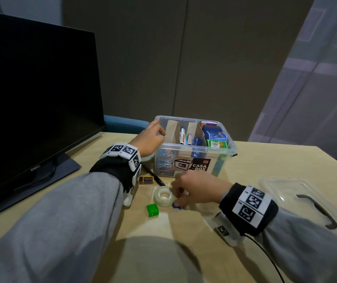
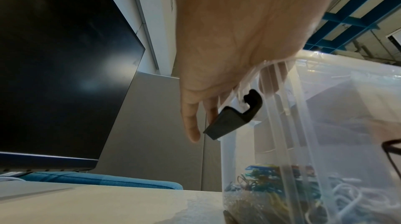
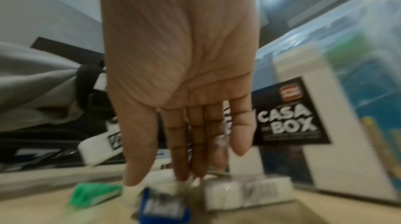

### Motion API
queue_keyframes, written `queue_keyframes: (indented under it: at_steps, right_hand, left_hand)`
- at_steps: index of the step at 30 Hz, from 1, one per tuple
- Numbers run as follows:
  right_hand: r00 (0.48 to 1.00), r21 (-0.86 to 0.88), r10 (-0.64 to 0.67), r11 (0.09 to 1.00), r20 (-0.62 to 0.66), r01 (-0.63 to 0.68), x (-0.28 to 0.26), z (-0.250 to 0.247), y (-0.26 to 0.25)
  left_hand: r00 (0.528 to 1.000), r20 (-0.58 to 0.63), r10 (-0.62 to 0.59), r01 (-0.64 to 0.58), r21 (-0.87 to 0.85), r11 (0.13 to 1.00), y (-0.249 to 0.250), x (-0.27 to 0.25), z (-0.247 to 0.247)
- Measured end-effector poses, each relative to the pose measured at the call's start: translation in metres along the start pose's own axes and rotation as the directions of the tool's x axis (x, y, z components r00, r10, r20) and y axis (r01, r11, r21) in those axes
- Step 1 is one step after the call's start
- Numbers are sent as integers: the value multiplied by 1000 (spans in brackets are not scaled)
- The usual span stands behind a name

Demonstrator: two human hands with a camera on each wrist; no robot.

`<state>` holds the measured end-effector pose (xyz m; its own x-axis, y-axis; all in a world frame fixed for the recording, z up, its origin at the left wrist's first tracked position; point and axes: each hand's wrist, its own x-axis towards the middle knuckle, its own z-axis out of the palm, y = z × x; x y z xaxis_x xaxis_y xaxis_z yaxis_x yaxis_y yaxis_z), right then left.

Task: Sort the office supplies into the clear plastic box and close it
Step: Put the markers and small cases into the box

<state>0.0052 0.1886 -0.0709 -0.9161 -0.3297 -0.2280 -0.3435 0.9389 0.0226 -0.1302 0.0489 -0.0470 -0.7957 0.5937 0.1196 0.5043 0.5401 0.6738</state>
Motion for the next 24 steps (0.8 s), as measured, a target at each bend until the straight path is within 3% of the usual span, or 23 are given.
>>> queue_keyframes:
  at_steps: [3, 6, 13, 17, 19, 21, 22, 24]
  right_hand:
    - [995, -78, 95, 993, 38, -92, 8, 5, -10]
    - [988, -52, 138, 990, 71, -135, 12, 3, -14]
    - [986, 6, 148, 989, 71, -149, 7, 2, -17]
    - [989, -38, 150, 988, 6, -149, 1, 6, -23]
    - [989, -35, 144, 989, -11, -145, -1, 7, -24]
    - [987, -22, 158, 987, 13, -158, -1, 6, -23]
    - [984, -12, 171, 985, 41, -171, 0, 5, -23]
    - [977, 4, 190, 982, 98, -191, 1, 5, -22]
  left_hand:
    - [1000, 6, 1, -1, -7, 1000, -1, 1, 0]
    - [1000, 10, -2, 2, -18, 1000, -3, 3, 1]
    - [1000, 0, -15, 15, 16, 1000, -1, 1, 1]
    - [995, -97, -21, 43, 230, 972, 5, -7, 1]
    - [972, -204, 119, -19, 436, 900, 10, -17, 1]
    - [908, -246, 340, -162, 543, 824, 21, -35, 1]
    - [884, -216, 416, -239, 556, 796, 27, -45, 0]
    - [889, -42, 456, -358, 558, 749, 38, -64, 1]
